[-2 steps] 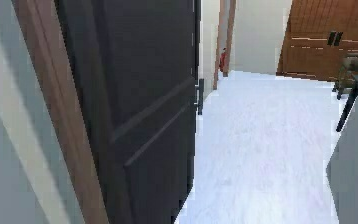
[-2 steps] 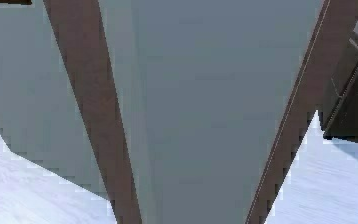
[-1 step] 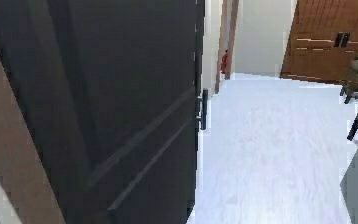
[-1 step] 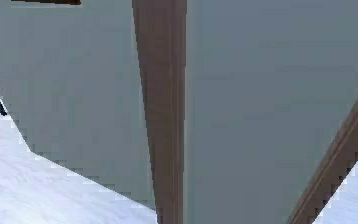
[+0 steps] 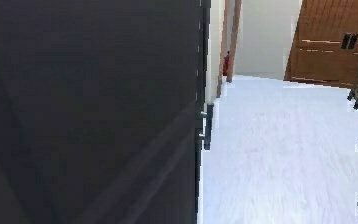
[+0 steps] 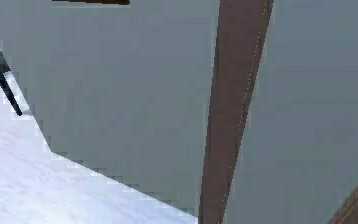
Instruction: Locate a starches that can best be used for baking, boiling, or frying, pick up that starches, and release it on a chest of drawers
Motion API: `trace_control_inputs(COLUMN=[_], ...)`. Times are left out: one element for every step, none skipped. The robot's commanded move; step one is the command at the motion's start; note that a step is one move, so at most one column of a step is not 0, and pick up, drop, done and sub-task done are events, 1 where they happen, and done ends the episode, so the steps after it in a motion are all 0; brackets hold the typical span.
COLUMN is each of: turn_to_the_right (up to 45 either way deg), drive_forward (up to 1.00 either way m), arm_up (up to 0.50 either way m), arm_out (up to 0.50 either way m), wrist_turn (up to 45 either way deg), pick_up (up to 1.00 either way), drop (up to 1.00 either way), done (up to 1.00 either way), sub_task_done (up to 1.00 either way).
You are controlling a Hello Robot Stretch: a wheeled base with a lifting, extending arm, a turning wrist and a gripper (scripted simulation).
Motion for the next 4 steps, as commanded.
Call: trace_control_inputs(turn_to_the_right=[42.0,0.0,-3.0,0.0], drive_forward=[0.0,0.3,0.0,0.3], arm_up=[0.0,0.0,0.0,0.0], arm_out=[0.0,0.0,0.0,0.0], wrist_turn=[0.0,0.0,0.0,0.0], pick_up=[0.0,0.0,0.0,0.0], drop=[0.0,0.0,0.0,0.0], done=[0.0,0.0,0.0,0.0], sub_task_done=[0.0,0.0,0.0,0.0])
